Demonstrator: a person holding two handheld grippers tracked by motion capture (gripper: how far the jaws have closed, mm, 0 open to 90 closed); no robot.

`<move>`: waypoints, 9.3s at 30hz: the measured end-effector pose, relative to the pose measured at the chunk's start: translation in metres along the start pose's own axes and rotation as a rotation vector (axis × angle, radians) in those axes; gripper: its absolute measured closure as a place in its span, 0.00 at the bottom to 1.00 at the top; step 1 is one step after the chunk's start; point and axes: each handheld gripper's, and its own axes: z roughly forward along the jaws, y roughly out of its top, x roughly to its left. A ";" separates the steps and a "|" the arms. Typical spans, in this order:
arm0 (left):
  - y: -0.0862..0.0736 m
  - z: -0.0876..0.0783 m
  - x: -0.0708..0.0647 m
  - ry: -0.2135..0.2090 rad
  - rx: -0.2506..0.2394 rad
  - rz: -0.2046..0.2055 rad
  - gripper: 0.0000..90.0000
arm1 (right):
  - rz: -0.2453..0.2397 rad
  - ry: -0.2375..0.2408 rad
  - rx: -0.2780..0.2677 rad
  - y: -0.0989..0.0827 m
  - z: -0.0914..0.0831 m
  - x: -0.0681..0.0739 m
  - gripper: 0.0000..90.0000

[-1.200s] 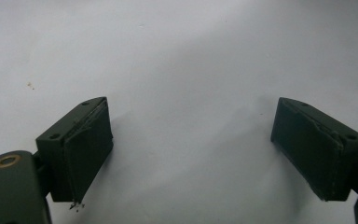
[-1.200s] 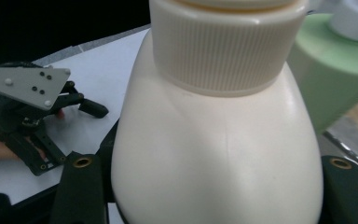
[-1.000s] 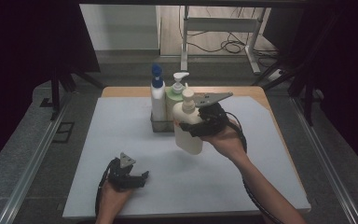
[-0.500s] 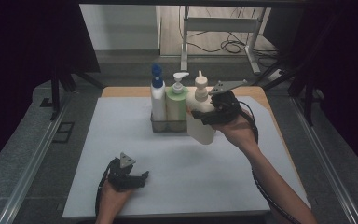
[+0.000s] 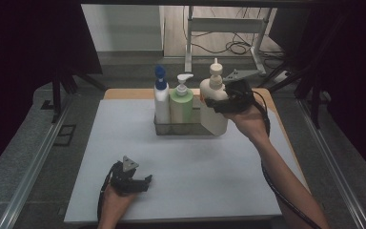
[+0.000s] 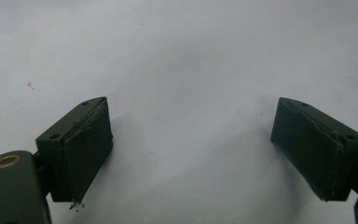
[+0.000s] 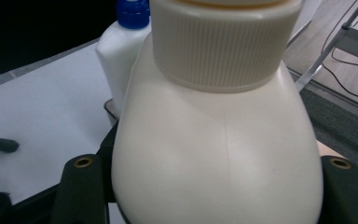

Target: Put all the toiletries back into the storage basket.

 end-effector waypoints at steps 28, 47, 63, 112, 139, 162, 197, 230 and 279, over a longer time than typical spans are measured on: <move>0.000 0.000 0.000 0.000 -0.002 -0.001 0.14 | 0.027 -0.076 -0.027 0.018 0.048 -0.028 0.42; 0.000 0.000 0.000 0.000 -0.003 -0.004 0.14 | 0.045 -0.119 -0.032 0.009 0.087 -0.035 0.42; 0.000 0.000 0.000 -0.001 -0.001 -0.001 0.14 | 0.055 -0.109 -0.005 -0.008 0.106 -0.034 0.42; 0.000 0.000 0.000 -0.001 -0.003 -0.001 0.14 | 0.094 -0.077 0.057 -0.058 0.105 -0.032 0.43; 0.000 0.000 0.000 0.000 0.000 0.002 0.14 | 0.110 -0.067 0.070 -0.054 0.108 -0.036 0.38; 0.000 0.000 0.000 0.000 -0.003 -0.002 0.14 | 0.098 -0.053 0.053 -0.061 0.088 -0.035 0.30; 0.000 0.000 0.000 0.001 -0.002 -0.001 0.14 | 0.052 -0.026 0.093 -0.092 0.041 -0.041 0.45; 0.000 0.000 0.000 0.000 -0.002 -0.001 0.14 | 0.227 -0.023 0.130 -0.098 0.093 -0.080 0.98; 0.000 0.000 0.000 0.001 -0.002 -0.001 0.14 | 0.227 0.001 0.214 -0.111 0.137 -0.063 0.96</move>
